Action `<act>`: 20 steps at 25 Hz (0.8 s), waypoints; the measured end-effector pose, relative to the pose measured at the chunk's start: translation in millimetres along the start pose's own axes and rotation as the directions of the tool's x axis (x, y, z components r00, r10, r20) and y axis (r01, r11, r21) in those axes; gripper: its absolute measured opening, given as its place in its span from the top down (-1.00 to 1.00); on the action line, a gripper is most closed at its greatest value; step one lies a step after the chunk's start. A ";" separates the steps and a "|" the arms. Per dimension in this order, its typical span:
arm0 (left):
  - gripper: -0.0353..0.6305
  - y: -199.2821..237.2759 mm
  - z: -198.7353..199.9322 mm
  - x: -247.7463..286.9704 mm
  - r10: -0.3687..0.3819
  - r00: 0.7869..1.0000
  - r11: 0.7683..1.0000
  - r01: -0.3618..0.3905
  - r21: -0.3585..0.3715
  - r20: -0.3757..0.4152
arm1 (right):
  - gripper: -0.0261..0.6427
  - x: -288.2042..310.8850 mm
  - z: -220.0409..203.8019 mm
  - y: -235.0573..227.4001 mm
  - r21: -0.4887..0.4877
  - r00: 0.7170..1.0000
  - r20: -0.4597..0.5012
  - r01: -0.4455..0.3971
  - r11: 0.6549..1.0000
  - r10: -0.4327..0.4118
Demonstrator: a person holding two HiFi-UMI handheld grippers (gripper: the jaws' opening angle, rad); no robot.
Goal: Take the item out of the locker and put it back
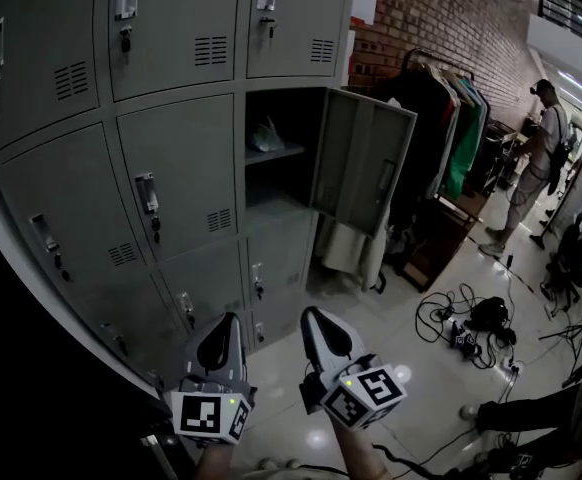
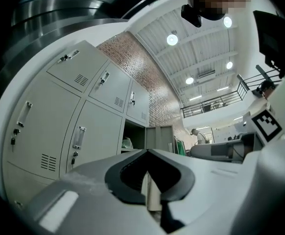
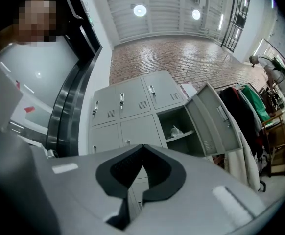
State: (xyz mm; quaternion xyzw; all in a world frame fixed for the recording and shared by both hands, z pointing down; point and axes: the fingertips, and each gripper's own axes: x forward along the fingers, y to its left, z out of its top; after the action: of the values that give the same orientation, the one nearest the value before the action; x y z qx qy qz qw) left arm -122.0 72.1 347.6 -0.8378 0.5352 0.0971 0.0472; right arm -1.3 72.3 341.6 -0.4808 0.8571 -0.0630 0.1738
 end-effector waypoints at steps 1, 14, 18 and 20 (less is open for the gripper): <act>0.88 -3.8 1.2 -0.3 0.002 1.000 1.000 -0.002 0.004 0.002 | 0.91 -4.7 1.3 1.9 -0.013 1.000 -0.004 -0.001 1.000 0.001; 0.88 -42.8 10.7 -13.0 0.023 1.000 1.000 -0.024 0.015 0.008 | 0.91 -39.9 18.5 18.1 -0.028 0.998 -0.004 -0.068 0.997 0.068; 0.88 -47.7 12.4 -15.0 0.022 1.000 1.000 -0.022 0.019 0.007 | 0.92 -45.2 16.1 20.0 -0.042 0.998 -0.015 -0.058 0.997 0.057; 0.88 -53.3 11.7 -16.1 0.014 1.000 1.000 -0.015 0.019 0.006 | 0.92 -48.3 14.8 18.5 -0.051 0.999 -0.023 -0.050 0.997 0.049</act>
State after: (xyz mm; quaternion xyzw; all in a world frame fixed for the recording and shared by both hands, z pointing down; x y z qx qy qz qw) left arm -81.6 111.1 338.3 -0.8331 0.5420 0.0948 0.0560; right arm 12.2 123.9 334.2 -0.4631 0.8719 -0.0418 0.1538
